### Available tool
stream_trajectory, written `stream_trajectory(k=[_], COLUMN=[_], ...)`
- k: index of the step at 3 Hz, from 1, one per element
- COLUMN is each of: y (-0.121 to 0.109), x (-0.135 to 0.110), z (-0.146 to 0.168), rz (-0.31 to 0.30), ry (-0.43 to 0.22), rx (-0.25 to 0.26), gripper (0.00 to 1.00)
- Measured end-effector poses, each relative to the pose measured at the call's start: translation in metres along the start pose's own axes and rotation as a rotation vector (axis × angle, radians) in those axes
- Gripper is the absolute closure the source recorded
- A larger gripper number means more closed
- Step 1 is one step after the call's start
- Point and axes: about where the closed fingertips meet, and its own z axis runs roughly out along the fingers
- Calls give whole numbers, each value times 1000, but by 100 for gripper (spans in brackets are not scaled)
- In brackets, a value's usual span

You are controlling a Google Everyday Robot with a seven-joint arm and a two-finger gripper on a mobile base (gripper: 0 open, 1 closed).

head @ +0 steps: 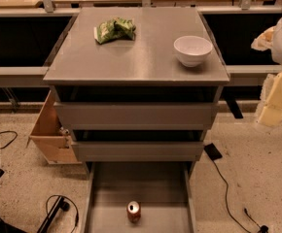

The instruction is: Pick coke can from bottom drawer and place on counter

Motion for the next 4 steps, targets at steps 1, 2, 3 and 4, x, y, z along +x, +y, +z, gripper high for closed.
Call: stream_trajectory(k=[1, 2, 3, 4], y=[0, 14, 39, 63], x=[0, 3, 9, 8], z=[0, 53, 112, 174], rz=[0, 51, 110, 138], ry=[0, -55, -159, -301], rx=[0, -59, -108, -143], gripper=[0, 0, 0, 0])
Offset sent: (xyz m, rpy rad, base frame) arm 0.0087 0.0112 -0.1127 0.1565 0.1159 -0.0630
